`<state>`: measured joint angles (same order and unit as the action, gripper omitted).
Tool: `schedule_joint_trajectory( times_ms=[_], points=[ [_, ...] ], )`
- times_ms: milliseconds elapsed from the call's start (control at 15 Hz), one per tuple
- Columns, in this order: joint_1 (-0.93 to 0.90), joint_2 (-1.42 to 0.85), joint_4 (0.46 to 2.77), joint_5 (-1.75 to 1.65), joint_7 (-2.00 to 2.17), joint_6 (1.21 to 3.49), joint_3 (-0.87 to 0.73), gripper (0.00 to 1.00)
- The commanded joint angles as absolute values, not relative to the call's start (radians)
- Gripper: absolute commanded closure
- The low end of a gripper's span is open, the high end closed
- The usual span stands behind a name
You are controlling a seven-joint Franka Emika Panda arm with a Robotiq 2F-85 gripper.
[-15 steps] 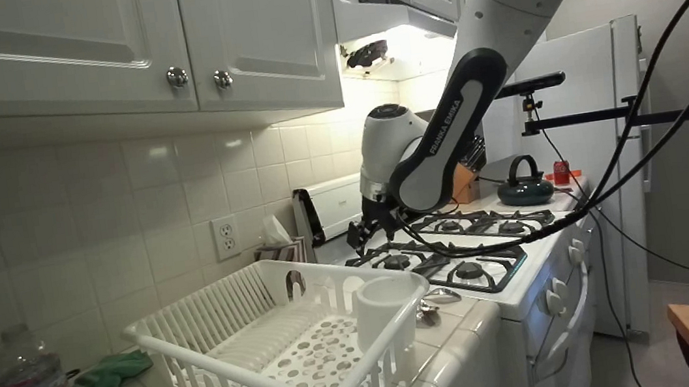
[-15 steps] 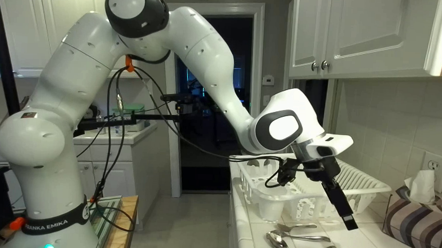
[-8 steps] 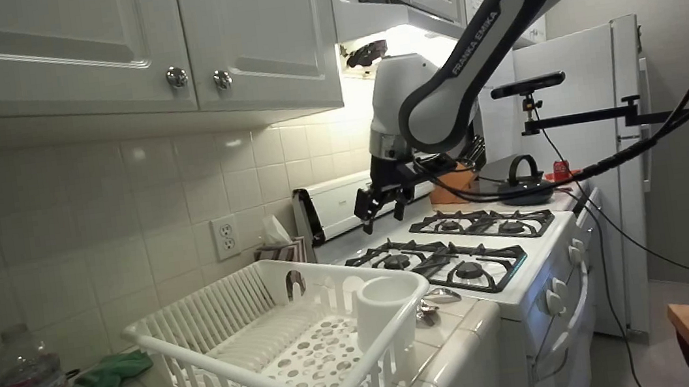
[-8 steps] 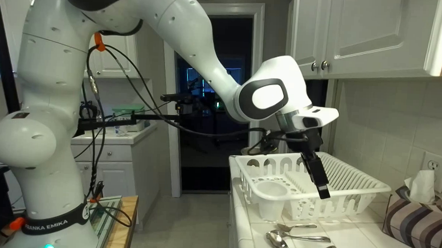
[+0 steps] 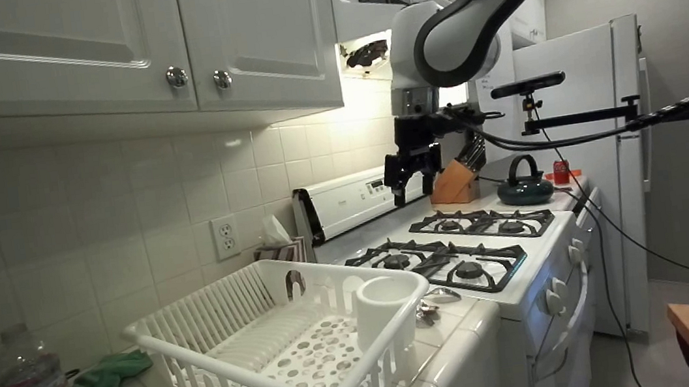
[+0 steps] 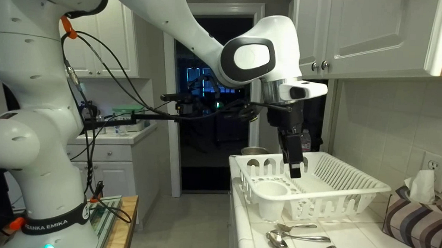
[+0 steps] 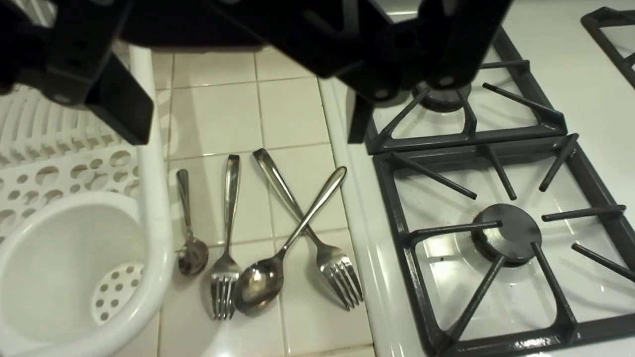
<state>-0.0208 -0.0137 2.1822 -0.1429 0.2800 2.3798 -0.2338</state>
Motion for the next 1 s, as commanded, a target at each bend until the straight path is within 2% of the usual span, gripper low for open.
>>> schedule_joint_trajectory(
  times_ms=[0, 933],
  points=[
    [0.036, 0.002, 2.185, -0.128, 0.254, 2.356, -0.179, 0.00],
    [0.049, 0.031, 2.204, -0.109, 0.221, 2.334, -0.166, 0.00]
  ],
)
